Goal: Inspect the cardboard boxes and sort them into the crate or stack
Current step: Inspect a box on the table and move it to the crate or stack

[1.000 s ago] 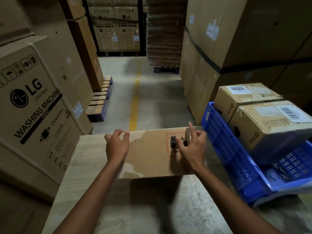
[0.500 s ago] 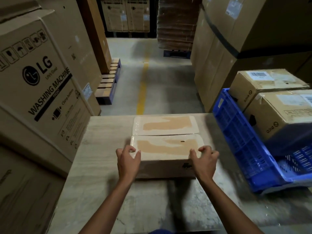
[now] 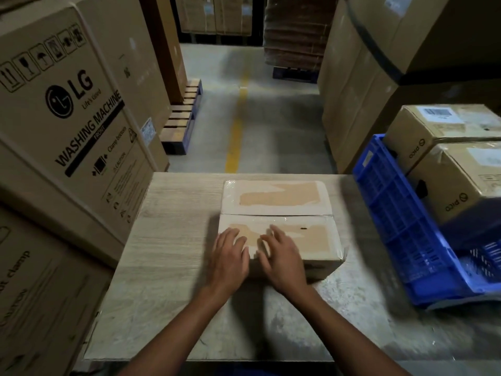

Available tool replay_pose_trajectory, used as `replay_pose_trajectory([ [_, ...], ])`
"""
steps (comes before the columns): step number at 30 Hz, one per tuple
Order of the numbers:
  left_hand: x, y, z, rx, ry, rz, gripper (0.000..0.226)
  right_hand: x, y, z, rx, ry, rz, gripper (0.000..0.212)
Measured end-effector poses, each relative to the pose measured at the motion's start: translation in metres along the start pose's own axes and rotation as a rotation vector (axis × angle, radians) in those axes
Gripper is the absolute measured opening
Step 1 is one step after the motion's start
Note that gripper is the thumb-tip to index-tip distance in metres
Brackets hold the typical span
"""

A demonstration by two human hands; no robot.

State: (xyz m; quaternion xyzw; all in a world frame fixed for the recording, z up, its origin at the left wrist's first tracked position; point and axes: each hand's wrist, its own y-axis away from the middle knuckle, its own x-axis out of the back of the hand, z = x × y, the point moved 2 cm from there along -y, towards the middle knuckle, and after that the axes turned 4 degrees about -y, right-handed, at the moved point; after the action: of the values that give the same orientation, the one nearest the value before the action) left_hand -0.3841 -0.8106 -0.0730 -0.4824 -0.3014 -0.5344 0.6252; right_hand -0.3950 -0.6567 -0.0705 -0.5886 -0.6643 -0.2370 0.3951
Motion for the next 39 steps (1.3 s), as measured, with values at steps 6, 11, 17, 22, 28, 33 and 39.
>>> replay_pose_trajectory([
  [6, -0.007, 0.007, -0.003, -0.015, -0.067, -0.063, 0.04, -0.013, 0.0, -0.003, 0.111, 0.174, 0.002, 0.036],
  [11, 0.006, -0.023, 0.001, -0.098, -0.113, -0.091, 0.007, -0.004, -0.033, -0.006, 0.09, 0.335, -0.061, 0.035],
  [17, -0.006, -0.053, -0.009, -0.061, -0.15, -0.3, 0.048, -0.008, -0.051, -0.013, 0.057, 0.316, -0.314, 0.078],
  [22, -0.009, -0.055, -0.011, -0.053, -0.21, -0.371, 0.054, -0.019, -0.05, -0.003, 0.029, 0.323, -0.4, 0.085],
  [28, -0.005, -0.068, -0.006, -0.016, -0.196, -0.397, 0.047, -0.006, -0.072, -0.013, 0.04, 0.382, -0.345, 0.049],
  [33, 0.005, -0.102, -0.002, -0.013, -0.093, -0.349, 0.037, 0.01, -0.111, -0.013, 0.028, 0.453, -0.434, 0.06],
  [39, -0.019, -0.114, -0.008, -0.014, -0.197, -0.465, 0.063, -0.005, -0.11, 0.019, 0.049, 0.459, -0.491, 0.105],
])
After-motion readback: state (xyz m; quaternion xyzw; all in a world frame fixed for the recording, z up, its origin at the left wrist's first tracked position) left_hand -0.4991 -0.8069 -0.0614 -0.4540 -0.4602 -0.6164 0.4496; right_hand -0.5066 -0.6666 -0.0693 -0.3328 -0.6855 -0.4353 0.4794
